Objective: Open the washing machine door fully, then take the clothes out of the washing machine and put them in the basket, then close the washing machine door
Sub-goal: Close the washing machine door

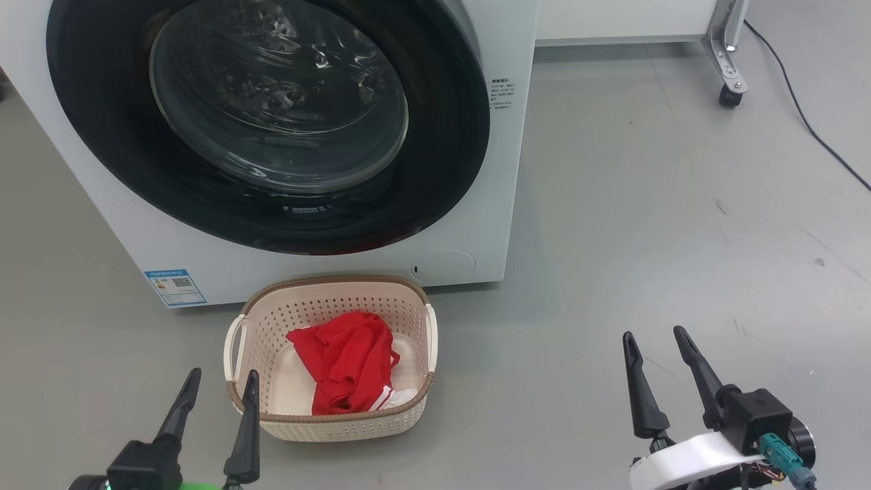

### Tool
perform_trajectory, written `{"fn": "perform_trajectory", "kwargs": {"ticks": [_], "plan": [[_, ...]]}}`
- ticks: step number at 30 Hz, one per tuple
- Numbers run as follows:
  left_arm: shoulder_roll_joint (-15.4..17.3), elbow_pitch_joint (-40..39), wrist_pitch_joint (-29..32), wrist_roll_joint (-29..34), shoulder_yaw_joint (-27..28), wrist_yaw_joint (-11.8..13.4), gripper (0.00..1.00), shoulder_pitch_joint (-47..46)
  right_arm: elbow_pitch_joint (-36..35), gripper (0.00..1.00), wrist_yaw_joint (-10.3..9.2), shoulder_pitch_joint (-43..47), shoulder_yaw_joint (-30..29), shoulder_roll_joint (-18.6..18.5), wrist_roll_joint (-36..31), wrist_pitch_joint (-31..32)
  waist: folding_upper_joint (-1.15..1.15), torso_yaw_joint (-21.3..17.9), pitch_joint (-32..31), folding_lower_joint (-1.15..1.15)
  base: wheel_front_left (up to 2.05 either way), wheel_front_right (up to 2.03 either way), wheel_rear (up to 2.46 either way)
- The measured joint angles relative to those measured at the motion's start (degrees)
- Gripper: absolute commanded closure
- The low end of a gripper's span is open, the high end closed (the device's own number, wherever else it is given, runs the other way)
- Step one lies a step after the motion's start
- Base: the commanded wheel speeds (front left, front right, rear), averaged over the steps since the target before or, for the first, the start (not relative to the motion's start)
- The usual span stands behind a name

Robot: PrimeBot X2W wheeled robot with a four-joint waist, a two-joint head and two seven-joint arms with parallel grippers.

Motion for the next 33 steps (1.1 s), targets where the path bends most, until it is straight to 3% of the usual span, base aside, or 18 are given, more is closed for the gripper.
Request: {"fn": "perform_trajectory", "kwargs": {"ticks": [23,24,25,33], "plan": [[-2.1,0.3,-1.0,2.4,0.0,1.4,0.00,0.0,-0.1,0.00,-1.02,0.6,0.4,0.0,0.0,0.0,0.00,-0.1,0.1,0.00,0.00,0.00,0.00],[-2.1,0.3,-1.0,2.5,0.0,1.4,0.00,0.0,-0.1,0.07,-1.03,0.6,0.4,0.0,0.0,0.0,0.00,-0.1,0.1,0.00,0.00,0.00,0.00],[-2.2,0.3,-1.0,2.5,0.0,1.4,0.00,0.0,-0.2,0.98,-1.08,0.6,0.4,0.0,0.0,0.0,0.00,-0.1,0.1,0.00,0.00,0.00,0.00],[-2.6,0.5,-1.0,2.8,0.0,1.7,0.00,0.0,-0.2,1.00,-1.43,0.6,0.4,0.0,0.0,0.0,0.00,-0.2,-0.3,0.00,0.00,0.00,0.00]]}}
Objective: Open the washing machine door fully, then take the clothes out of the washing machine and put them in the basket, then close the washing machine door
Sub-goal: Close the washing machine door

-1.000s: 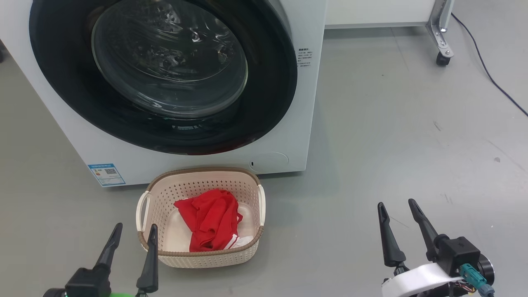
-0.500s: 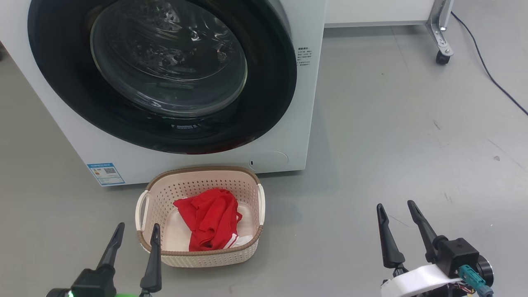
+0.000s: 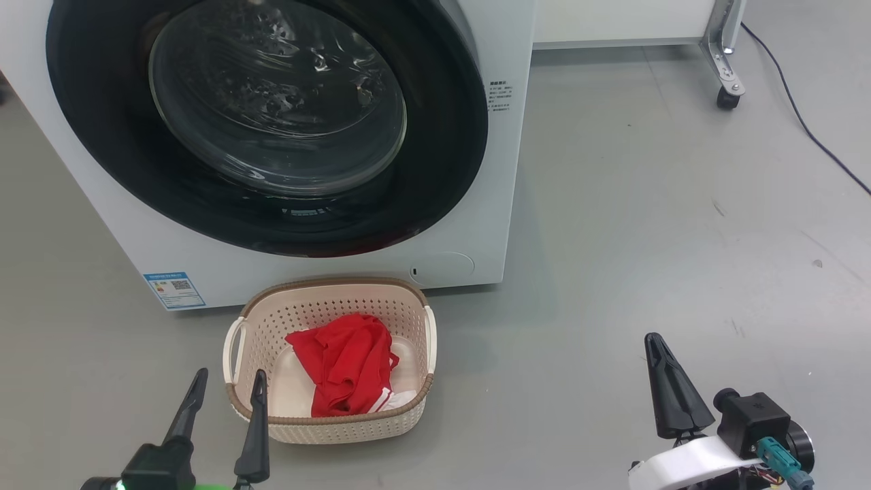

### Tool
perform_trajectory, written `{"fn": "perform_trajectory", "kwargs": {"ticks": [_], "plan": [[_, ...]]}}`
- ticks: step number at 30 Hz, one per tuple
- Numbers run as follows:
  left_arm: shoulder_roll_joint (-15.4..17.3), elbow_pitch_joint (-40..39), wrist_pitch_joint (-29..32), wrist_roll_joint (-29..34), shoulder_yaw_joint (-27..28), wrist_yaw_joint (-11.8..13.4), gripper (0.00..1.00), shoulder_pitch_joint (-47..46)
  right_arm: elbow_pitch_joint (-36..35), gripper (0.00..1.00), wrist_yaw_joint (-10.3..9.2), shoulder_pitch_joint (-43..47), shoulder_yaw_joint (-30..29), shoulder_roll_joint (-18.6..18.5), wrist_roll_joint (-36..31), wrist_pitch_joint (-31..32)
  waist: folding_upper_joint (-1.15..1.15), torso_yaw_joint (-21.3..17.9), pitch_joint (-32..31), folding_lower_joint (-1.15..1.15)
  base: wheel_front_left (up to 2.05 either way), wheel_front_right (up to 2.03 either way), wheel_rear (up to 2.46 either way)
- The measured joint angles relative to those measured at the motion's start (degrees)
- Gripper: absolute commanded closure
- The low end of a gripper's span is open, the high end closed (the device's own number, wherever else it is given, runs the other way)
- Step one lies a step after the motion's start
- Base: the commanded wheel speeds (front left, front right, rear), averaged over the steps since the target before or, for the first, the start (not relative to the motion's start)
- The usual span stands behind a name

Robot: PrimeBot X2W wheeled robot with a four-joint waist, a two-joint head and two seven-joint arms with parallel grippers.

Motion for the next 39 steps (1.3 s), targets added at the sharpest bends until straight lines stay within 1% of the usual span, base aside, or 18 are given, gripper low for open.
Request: {"fn": "perform_trajectory", "kwargs": {"ticks": [24,31,38,39], "plan": [[-0.6,0.3,0.0,1.0,-0.3,0.2,0.00,0.0,1.1,1.00,0.08,0.0,-0.4,0.0,0.0,0.0,0.00,0.9,-0.6,0.00,0.00,0.00,0.00],[-0.8,0.4,0.0,1.5,-1.4,0.2,0.00,-0.1,1.6,1.00,0.10,-0.1,-1.7,-1.2,0.0,0.0,0.00,2.6,-0.5,0.00,0.00,0.00,0.00],[-0.9,0.3,0.0,1.5,-1.7,0.2,0.00,-0.1,2.2,1.00,0.69,-2.0,-2.0,-2.2,-0.4,0.0,0.00,4.9,-0.2,0.00,0.00,0.00,0.00],[-0.9,0.2,0.0,1.5,-1.8,0.2,0.00,-0.1,2.3,1.00,1.00,-2.6,-2.1,-2.4,-0.4,0.0,0.00,5.3,0.0,0.00,0.00,0.00,0.00]]}}
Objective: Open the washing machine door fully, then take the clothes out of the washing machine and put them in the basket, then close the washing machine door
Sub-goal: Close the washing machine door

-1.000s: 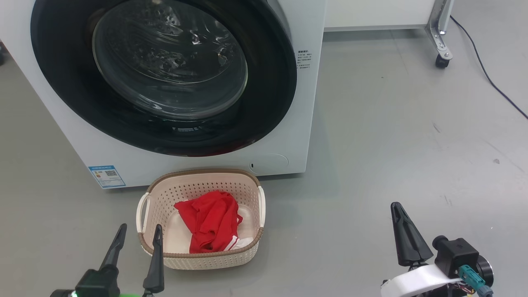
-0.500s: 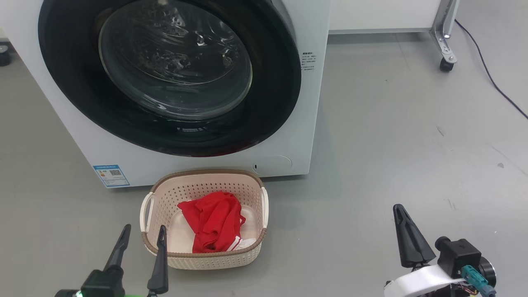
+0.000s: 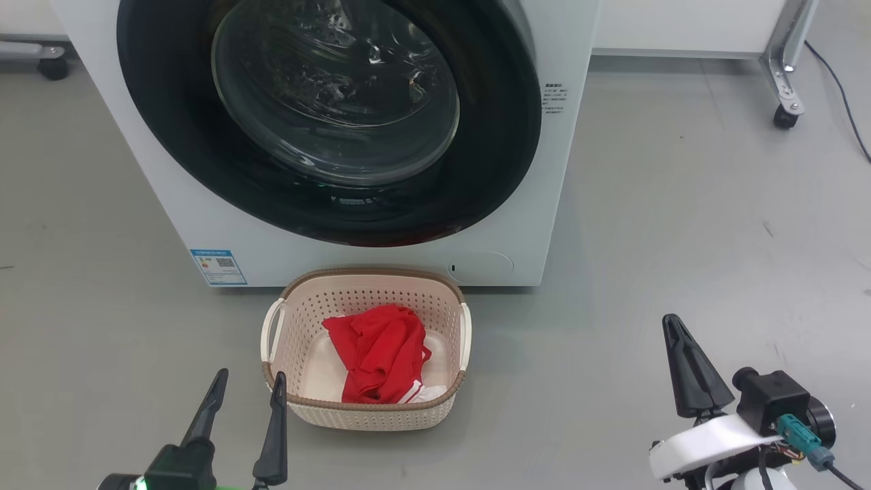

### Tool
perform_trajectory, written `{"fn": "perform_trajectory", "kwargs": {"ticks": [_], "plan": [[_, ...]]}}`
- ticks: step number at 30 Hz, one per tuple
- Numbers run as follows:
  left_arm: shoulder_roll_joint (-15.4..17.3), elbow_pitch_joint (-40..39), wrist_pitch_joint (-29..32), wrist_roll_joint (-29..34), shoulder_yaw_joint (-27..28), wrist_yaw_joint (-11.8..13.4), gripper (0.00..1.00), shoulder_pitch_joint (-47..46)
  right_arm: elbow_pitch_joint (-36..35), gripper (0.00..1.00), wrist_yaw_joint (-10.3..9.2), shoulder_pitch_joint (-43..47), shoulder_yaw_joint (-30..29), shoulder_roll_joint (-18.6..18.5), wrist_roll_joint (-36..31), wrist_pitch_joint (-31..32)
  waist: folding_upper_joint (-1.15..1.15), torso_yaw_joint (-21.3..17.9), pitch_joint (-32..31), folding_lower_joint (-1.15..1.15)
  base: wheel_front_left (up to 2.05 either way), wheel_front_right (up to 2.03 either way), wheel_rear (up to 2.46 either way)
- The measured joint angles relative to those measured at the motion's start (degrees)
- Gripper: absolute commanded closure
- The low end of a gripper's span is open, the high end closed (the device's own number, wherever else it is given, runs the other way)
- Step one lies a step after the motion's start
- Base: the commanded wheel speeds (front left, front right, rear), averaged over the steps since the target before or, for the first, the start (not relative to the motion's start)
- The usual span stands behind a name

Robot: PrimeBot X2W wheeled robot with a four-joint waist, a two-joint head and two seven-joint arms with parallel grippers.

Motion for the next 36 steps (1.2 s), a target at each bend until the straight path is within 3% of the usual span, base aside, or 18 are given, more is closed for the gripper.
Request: {"fn": "perform_trajectory", "kwargs": {"ticks": [22,36], "plan": [[-1.8,-3.7,-1.3,1.5,-2.4,-0.1,0.00,-6.6,2.0,1.00,3.57,-23.3,0.7,-5.4,-0.5,3.7,0.00,7.3,11.1,0.00,0.00,0.00,0.00],[-3.1,-3.3,-2.5,1.5,-3.9,-1.0,0.00,-12.3,5.9,1.00,4.45,-40.7,1.5,-9.8,0.1,7.6,0.00,12.8,19.5,0.00,0.00,0.00,0.00]]}}
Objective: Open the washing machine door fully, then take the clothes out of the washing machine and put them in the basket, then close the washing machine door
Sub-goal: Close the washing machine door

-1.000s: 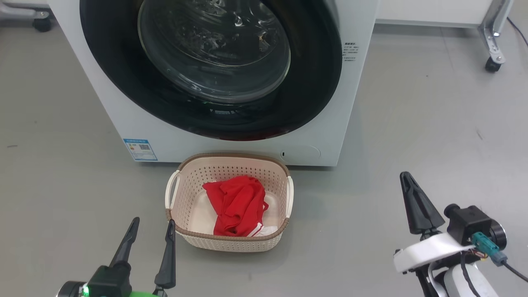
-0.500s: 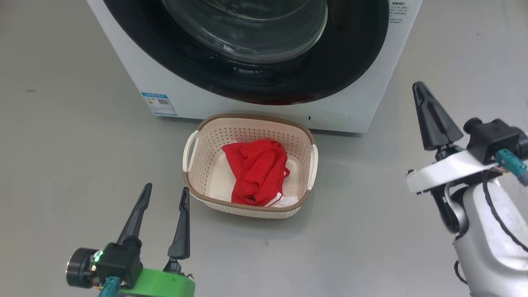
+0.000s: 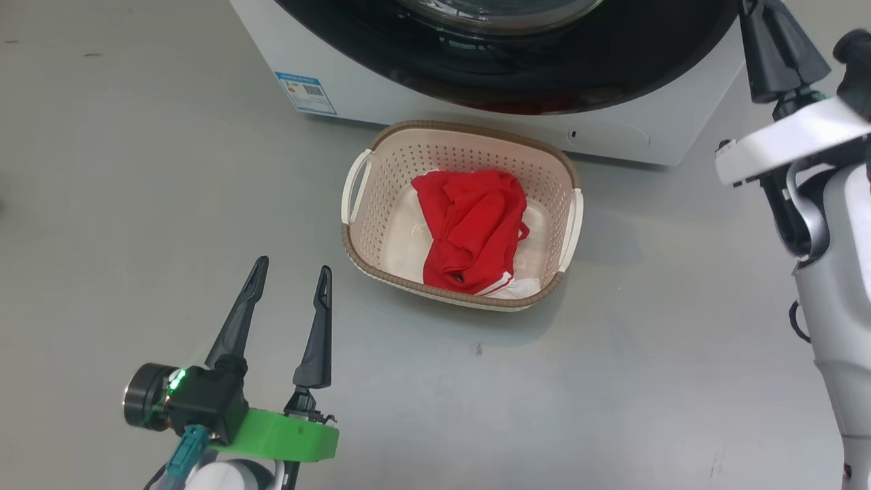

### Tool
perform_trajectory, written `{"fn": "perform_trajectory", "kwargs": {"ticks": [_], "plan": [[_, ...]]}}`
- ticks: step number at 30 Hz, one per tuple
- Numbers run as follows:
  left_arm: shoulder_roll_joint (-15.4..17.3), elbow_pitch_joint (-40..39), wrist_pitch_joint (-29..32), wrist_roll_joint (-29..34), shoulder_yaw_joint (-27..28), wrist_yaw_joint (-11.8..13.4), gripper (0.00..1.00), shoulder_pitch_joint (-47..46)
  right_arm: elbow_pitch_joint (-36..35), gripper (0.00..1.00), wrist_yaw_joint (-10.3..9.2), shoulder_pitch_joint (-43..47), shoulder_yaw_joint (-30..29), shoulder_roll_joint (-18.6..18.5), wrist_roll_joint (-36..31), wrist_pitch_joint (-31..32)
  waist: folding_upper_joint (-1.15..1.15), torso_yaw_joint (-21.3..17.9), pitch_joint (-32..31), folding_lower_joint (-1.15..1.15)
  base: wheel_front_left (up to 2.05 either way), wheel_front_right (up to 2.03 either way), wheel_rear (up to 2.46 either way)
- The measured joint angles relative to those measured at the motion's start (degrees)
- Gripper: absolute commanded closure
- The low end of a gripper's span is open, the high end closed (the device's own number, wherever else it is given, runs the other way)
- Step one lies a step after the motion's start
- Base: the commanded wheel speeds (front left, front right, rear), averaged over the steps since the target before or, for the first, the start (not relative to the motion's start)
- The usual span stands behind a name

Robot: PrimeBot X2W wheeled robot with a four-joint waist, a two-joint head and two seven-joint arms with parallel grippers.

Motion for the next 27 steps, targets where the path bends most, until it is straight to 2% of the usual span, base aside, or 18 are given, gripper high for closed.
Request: {"fn": "perform_trajectory", "kwargs": {"ticks": [10,27], "plan": [[-1.0,1.4,-0.5,-0.6,-1.7,-0.6,0.00,-2.9,4.5,1.00,0.16,-8.3,1.3,-2.8,0.5,1.5,0.00,3.1,4.5,0.00,0.00,0.00,0.00],[-1.4,3.3,-1.0,-1.7,-2.5,-0.6,0.00,-5.3,11.4,1.00,0.27,-16.8,3.6,-4.7,3.5,1.7,0.00,6.1,8.0,0.00,0.00,0.00,0.00]]}}
